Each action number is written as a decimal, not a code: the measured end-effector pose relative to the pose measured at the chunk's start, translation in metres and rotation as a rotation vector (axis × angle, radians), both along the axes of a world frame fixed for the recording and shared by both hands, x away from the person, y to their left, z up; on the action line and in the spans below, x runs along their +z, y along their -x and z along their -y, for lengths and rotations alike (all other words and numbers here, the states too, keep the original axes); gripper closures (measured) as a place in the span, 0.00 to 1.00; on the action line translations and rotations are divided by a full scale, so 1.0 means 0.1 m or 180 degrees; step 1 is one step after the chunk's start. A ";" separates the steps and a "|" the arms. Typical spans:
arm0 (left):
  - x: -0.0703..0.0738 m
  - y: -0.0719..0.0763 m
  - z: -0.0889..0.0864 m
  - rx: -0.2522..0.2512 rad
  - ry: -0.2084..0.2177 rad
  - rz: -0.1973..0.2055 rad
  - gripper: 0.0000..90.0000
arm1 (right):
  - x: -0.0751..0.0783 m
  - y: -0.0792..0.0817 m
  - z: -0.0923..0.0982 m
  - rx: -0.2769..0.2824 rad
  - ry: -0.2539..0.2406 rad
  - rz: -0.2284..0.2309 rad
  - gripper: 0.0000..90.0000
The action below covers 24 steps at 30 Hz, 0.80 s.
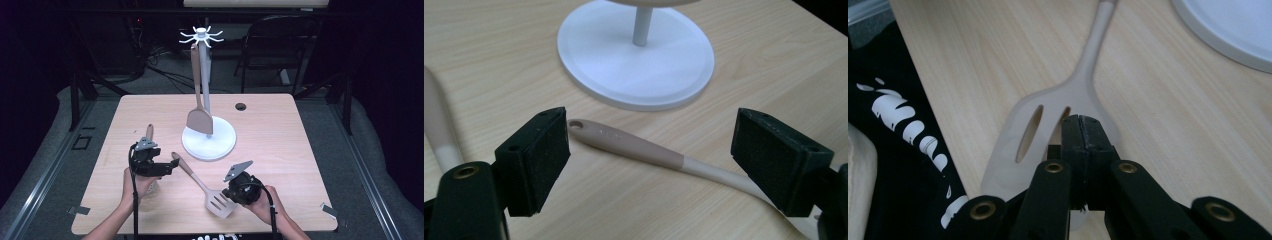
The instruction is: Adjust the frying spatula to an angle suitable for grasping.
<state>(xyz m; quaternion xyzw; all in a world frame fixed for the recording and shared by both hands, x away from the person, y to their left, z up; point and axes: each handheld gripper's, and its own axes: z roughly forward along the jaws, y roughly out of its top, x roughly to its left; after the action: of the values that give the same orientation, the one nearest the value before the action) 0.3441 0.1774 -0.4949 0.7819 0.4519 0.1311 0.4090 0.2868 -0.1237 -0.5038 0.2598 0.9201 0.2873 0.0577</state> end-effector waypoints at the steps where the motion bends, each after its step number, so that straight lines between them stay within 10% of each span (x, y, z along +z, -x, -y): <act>1: -0.02 0.00 0.01 -0.0010 -0.0022 -0.0003 0.17 | -0.01 0.01 -0.02 0.0048 0.0039 -0.0029 1.00; 16: -0.29 0.04 0.25 -0.0116 -0.0112 -0.0395 0.18 | -0.39 -0.05 -0.12 0.0081 0.0564 -0.0395 1.00; 24: -0.46 -0.03 0.38 -0.0126 -0.0073 -0.0557 0.19 | -0.45 -0.06 -0.13 0.0044 0.0469 -0.0438 1.00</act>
<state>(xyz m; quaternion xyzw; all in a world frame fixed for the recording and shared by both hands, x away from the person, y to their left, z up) 0.3469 0.1392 -0.5405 0.8038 0.4688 0.0593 0.3615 0.2923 -0.1109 -0.5484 0.2676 0.9423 0.2006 0.0113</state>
